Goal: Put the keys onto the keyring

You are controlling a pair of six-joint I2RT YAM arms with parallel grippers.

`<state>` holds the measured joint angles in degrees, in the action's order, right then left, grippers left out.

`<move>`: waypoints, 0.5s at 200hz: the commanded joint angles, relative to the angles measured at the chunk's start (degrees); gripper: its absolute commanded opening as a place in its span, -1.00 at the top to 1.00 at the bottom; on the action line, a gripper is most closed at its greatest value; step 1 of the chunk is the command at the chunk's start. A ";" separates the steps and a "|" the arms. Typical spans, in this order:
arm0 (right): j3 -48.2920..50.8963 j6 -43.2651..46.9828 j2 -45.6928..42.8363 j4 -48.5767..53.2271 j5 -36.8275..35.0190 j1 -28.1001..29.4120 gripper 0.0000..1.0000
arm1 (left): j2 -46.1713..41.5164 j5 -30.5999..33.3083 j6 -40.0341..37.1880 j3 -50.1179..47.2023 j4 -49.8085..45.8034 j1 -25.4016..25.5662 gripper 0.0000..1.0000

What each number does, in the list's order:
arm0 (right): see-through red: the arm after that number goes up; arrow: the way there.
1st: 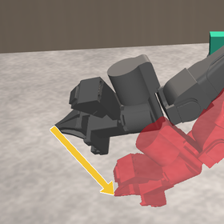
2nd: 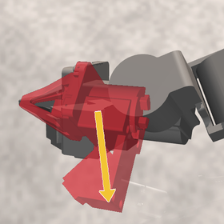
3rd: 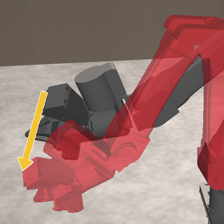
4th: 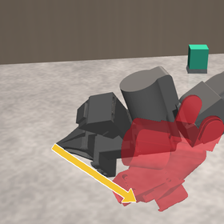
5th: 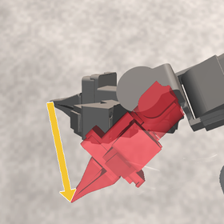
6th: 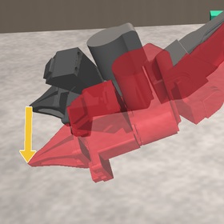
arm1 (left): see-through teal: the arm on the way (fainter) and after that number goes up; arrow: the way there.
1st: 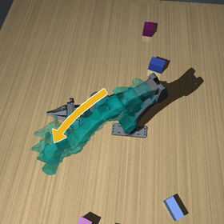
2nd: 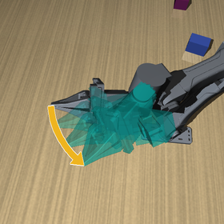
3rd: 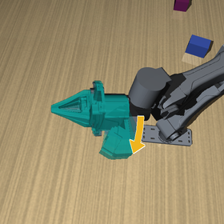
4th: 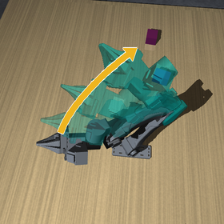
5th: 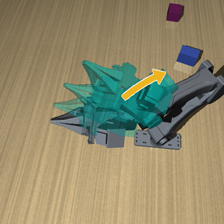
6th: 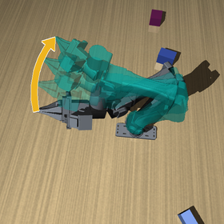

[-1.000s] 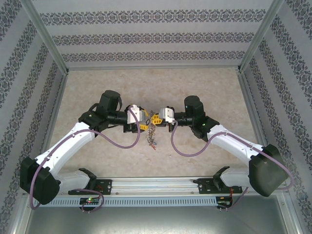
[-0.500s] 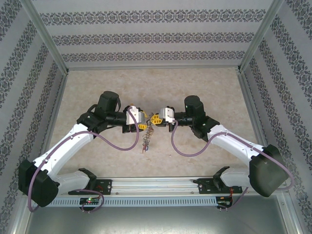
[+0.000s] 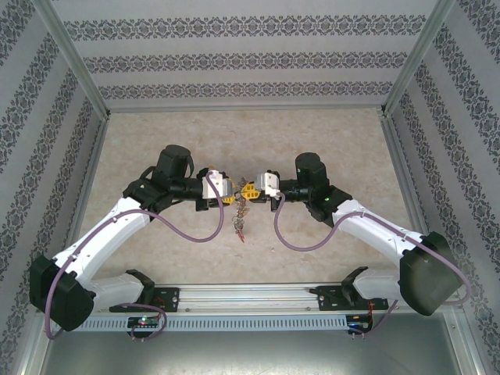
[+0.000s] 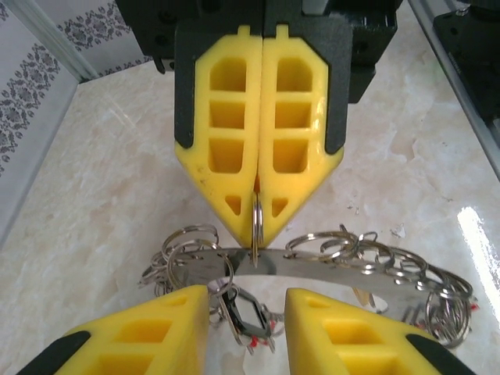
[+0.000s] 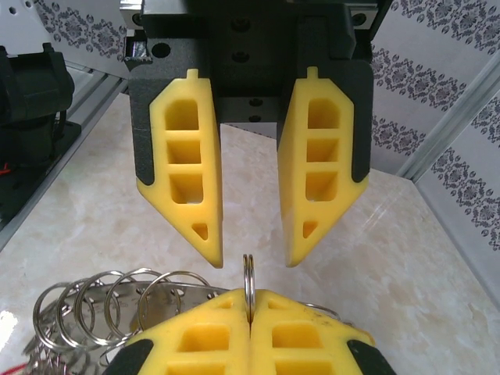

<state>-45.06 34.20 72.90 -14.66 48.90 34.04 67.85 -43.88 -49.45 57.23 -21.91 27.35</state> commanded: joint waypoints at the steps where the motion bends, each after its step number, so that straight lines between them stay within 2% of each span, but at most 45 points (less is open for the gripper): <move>1: -2.33 0.87 -0.63 -1.82 1.90 0.93 1.00 | 1.23 -3.82 0.20 2.26 0.91 -0.07 0.39; 61: -2.48 0.54 -0.50 -2.21 1.90 1.14 1.00 | 3.42 -6.68 1.50 3.16 2.02 0.02 0.54; 88: -2.49 0.77 -0.22 -2.17 1.51 1.25 1.00 | 3.68 -7.28 1.95 3.36 2.61 0.01 0.81; 100: -2.39 1.13 -0.06 -1.89 0.89 1.44 1.00 | 3.64 -7.25 2.08 3.37 2.79 0.01 0.84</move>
<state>-45.28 34.48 72.90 -14.33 48.25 34.63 71.02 -48.25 -47.81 58.54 -21.52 27.29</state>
